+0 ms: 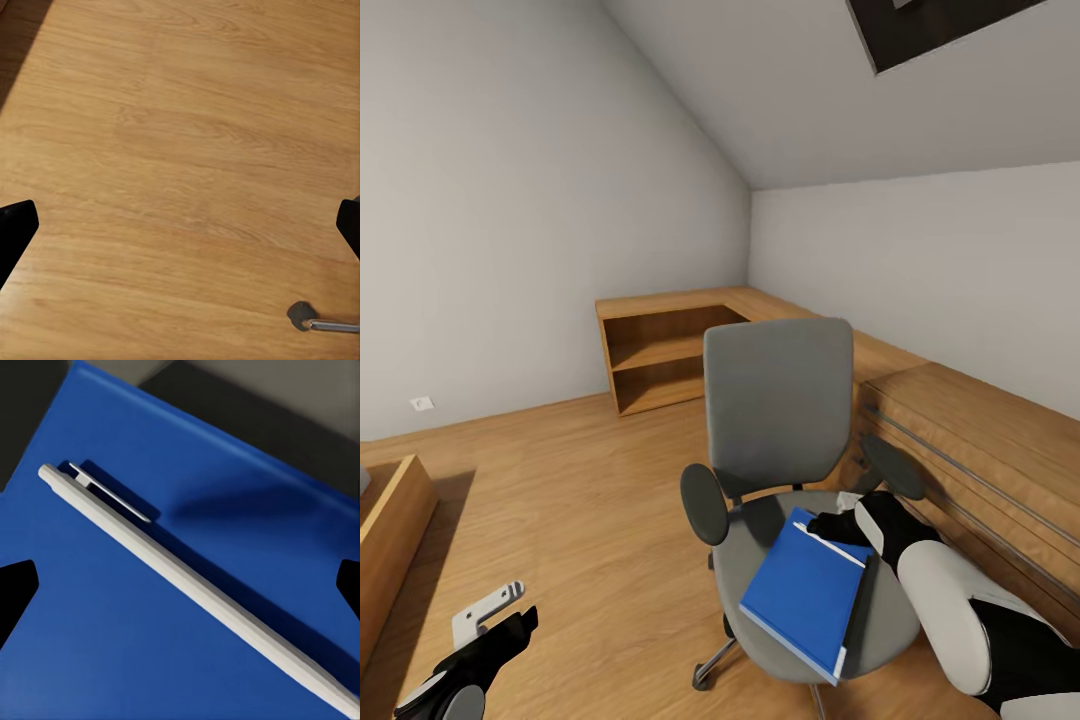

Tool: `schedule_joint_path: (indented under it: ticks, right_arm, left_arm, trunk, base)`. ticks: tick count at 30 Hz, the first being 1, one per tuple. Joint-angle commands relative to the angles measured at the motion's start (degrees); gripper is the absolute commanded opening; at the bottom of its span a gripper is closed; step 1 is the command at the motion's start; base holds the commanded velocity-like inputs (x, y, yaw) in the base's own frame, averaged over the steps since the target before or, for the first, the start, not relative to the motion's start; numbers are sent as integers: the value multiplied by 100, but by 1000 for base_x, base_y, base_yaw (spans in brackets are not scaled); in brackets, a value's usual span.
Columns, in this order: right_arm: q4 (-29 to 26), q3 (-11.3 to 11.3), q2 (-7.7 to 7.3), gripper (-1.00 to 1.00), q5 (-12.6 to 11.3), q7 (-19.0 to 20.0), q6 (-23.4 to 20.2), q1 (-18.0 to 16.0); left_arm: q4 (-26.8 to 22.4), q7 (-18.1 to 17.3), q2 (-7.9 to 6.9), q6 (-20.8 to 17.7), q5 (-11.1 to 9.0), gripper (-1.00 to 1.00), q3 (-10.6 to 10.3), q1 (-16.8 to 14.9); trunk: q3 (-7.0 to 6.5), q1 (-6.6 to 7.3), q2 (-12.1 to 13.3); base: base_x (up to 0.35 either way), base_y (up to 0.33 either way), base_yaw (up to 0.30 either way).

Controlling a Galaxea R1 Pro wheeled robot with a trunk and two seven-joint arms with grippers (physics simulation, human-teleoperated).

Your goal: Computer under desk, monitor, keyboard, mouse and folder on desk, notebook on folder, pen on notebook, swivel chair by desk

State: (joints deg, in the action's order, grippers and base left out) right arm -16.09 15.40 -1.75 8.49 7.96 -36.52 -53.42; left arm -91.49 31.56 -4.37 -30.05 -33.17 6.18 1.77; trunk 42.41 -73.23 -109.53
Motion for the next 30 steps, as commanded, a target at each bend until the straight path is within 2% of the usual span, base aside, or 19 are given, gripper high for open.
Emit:
schedule_joint_path:
  ticks: [1, 10, 17, 30]
  right_arm:
    - [-9, 37, 16, 100, 60, -11, -27, -2]
    - [7, 16, 86, 100, 77, -228, -32, -2]
    - [14, -34, 206, 100, 85, -679, -31, -1]
    - [15, -37, 289, 100, 237, -743, -30, 3]
  left_arm:
    - [-10, 44, -4, -10, -58, 100, -3, -1]
    - [-10, 44, -3, -10, -58, 100, -3, -1]
    - [-10, 43, -3, -10, -58, 100, -3, -1]
    - [-10, 39, -6, -10, -58, 100, -3, -1]
  trunk:
    - [4, 0, -2]
    - [4, 0, -2]
    - [4, 0, -2]
    - [22, -22, -42]
  base:
    - [0, 0, 0]
    - [0, 0, 0]
    - [0, 0, 0]
    - [0, 0, 0]
